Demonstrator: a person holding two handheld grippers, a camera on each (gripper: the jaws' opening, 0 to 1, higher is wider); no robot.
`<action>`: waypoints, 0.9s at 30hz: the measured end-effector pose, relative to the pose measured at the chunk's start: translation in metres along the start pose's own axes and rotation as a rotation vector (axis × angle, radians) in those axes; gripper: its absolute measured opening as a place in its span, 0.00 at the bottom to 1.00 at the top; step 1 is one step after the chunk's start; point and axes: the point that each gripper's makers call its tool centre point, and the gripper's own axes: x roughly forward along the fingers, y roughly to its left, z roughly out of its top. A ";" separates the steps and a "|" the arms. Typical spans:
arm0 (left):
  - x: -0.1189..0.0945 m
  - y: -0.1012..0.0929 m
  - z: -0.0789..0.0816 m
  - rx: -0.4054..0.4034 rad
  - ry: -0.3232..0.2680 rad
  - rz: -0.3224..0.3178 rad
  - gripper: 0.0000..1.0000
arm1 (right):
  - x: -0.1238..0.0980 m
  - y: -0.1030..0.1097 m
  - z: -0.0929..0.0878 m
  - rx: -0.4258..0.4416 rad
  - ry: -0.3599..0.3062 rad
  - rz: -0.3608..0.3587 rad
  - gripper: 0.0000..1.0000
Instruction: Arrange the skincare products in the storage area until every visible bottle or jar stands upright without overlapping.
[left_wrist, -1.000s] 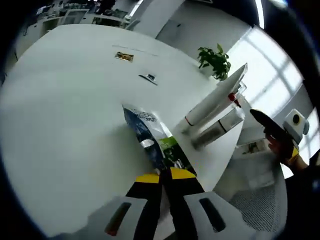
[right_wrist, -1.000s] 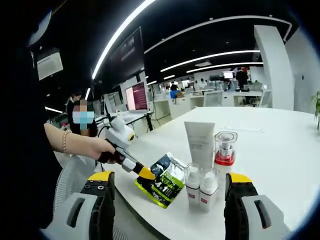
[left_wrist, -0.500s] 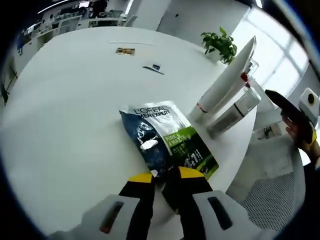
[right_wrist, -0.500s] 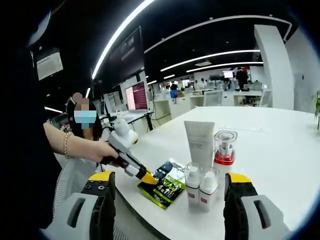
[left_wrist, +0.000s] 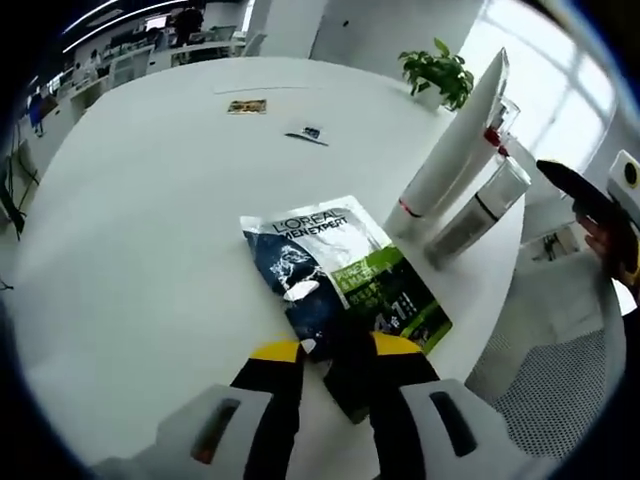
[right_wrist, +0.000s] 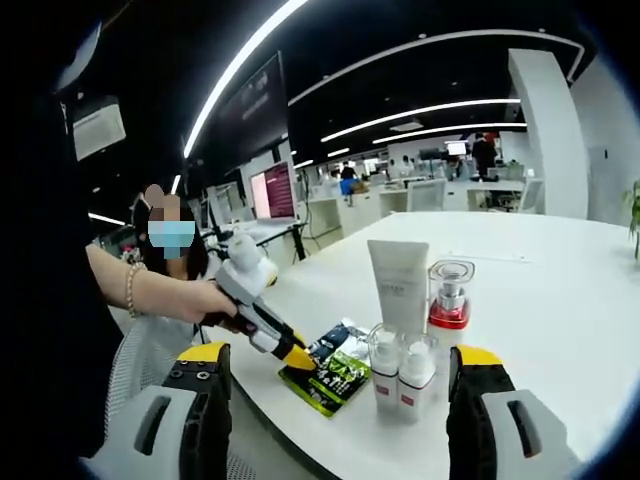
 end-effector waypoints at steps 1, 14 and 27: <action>0.000 0.001 0.000 0.007 0.001 0.004 0.30 | 0.000 0.000 0.000 0.000 0.001 0.000 0.95; -0.010 0.010 0.006 0.043 -0.012 0.042 0.42 | 0.001 -0.001 -0.001 0.000 0.008 0.000 0.95; -0.036 0.011 0.005 0.019 -0.073 0.053 0.54 | 0.003 0.000 -0.004 0.007 0.021 0.012 0.95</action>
